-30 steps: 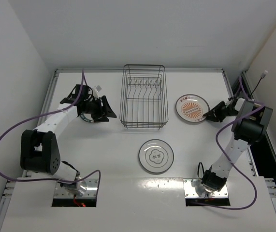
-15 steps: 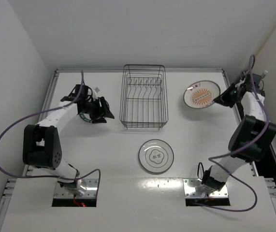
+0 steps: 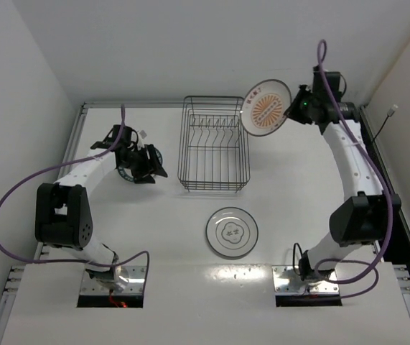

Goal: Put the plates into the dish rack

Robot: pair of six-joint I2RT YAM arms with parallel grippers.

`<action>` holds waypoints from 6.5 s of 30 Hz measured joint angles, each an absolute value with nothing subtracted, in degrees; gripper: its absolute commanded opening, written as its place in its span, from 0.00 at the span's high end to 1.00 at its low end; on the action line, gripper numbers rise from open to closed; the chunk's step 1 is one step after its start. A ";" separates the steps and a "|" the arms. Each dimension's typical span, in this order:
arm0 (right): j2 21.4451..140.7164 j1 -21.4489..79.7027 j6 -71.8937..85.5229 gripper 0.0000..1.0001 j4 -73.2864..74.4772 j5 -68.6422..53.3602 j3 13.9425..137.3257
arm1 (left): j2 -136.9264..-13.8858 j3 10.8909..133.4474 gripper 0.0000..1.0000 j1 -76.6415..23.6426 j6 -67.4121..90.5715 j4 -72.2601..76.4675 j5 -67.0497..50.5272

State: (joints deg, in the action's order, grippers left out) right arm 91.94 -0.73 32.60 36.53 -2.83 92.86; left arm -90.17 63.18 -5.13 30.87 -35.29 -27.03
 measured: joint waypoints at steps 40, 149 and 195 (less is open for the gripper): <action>121.34 21.21 28.77 1.00 49.84 30.41 124.16 | -90.13 64.18 0.48 -3.95 29.50 -39.81 -16.25; 106.34 22.22 32.27 0.33 59.27 15.03 116.49 | -97.69 62.48 0.48 5.45 37.17 -32.38 -3.92; 88.42 17.80 40.47 0.29 28.10 -36.88 76.44 | -85.10 50.92 1.00 15.14 57.14 -6.98 -36.36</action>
